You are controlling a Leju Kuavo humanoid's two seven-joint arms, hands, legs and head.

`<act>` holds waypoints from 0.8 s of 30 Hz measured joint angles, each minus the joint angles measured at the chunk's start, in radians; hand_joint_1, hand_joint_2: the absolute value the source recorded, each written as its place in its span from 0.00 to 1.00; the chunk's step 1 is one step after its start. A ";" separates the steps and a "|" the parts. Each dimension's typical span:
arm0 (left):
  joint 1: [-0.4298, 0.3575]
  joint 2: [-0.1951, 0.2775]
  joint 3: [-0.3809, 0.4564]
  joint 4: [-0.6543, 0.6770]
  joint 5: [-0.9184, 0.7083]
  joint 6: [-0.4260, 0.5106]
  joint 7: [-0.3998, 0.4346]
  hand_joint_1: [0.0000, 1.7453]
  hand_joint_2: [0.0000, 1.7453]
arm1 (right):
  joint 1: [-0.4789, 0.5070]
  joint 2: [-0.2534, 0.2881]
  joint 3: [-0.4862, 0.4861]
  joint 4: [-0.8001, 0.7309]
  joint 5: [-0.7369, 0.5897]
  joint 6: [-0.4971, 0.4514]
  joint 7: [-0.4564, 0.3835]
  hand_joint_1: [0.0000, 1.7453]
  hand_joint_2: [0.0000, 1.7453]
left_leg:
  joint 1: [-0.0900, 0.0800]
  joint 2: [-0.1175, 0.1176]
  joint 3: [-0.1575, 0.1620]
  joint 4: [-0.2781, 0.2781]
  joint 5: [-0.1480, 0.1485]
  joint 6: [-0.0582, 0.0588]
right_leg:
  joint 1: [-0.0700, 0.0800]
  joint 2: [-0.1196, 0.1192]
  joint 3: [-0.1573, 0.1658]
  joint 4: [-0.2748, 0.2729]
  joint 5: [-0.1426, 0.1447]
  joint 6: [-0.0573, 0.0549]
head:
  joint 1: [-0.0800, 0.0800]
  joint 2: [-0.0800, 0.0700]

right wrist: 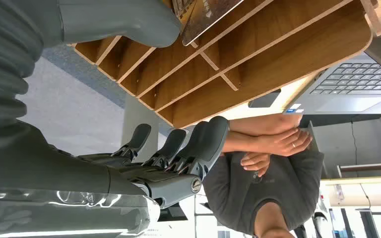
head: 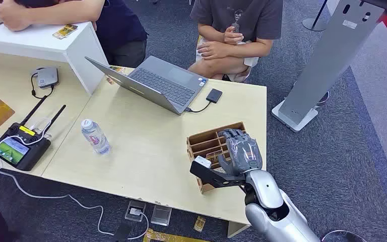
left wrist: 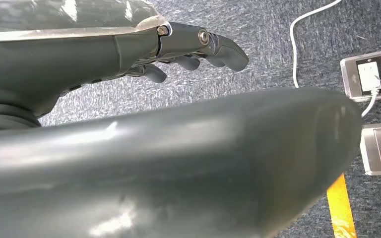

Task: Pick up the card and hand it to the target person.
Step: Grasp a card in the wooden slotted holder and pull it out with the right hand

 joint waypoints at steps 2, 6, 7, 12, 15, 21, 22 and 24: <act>0.000 0.000 0.000 0.000 0.001 0.000 0.000 0.00 0.00 | 0.000 -0.001 0.000 0.000 0.000 0.001 -0.002 0.38 1.00 | 0.000 0.000 0.000 0.000 0.000 0.000 | 0.000 0.000 0.000 0.000 0.000 0.000 | 0.000 0.000; 0.000 0.000 0.000 0.000 0.002 0.000 0.000 0.00 0.00 | -0.001 -0.002 0.003 0.005 -0.002 0.002 -0.010 0.39 1.00 | 0.000 0.000 0.000 0.000 0.000 0.000 | 0.000 0.000 0.000 0.000 0.000 0.000 | 0.000 0.000; 0.000 0.000 0.000 0.000 0.002 0.000 0.000 0.00 0.00 | -0.001 -0.002 0.004 0.006 -0.004 0.002 -0.013 0.39 1.00 | 0.000 0.000 0.000 0.000 0.000 0.000 | 0.000 0.000 0.000 0.000 0.000 0.000 | 0.000 0.000; 0.000 0.000 0.000 -0.001 0.003 0.000 0.000 0.00 0.00 | -0.003 -0.001 0.011 0.011 -0.016 -0.005 -0.030 0.38 1.00 | 0.000 0.000 0.000 0.000 0.000 0.000 | 0.000 0.000 0.000 0.000 0.000 0.000 | 0.000 0.000; 0.000 0.000 0.000 -0.002 0.003 0.000 0.000 0.00 0.00 | -0.003 0.002 0.015 0.013 -0.027 -0.005 -0.038 0.38 1.00 | 0.000 0.000 0.000 0.000 0.000 0.000 | 0.000 0.000 0.000 0.000 0.000 0.000 | 0.000 0.000; 0.000 0.000 0.000 -0.004 0.004 0.002 0.002 0.00 0.00 | -0.004 0.011 0.019 0.036 -0.079 -0.009 -0.061 0.40 1.00 | 0.000 0.000 0.000 0.000 0.000 0.000 | 0.000 0.000 0.000 0.000 0.000 0.000 | 0.000 0.000; 0.000 0.000 0.000 -0.004 0.004 0.002 0.002 0.00 0.00 | -0.004 0.012 0.019 0.041 -0.081 -0.009 -0.063 0.40 1.00 | 0.000 0.000 0.000 0.000 0.000 0.000 | 0.000 0.000 0.000 0.000 0.000 0.000 | 0.000 0.000; 0.000 0.000 0.000 -0.004 0.006 0.005 0.003 0.00 0.00 | -0.005 0.013 0.021 0.049 -0.083 -0.010 -0.065 0.40 1.00 | 0.000 0.000 0.000 0.000 0.000 0.000 | 0.000 0.000 0.000 0.000 0.000 0.000 | 0.000 0.000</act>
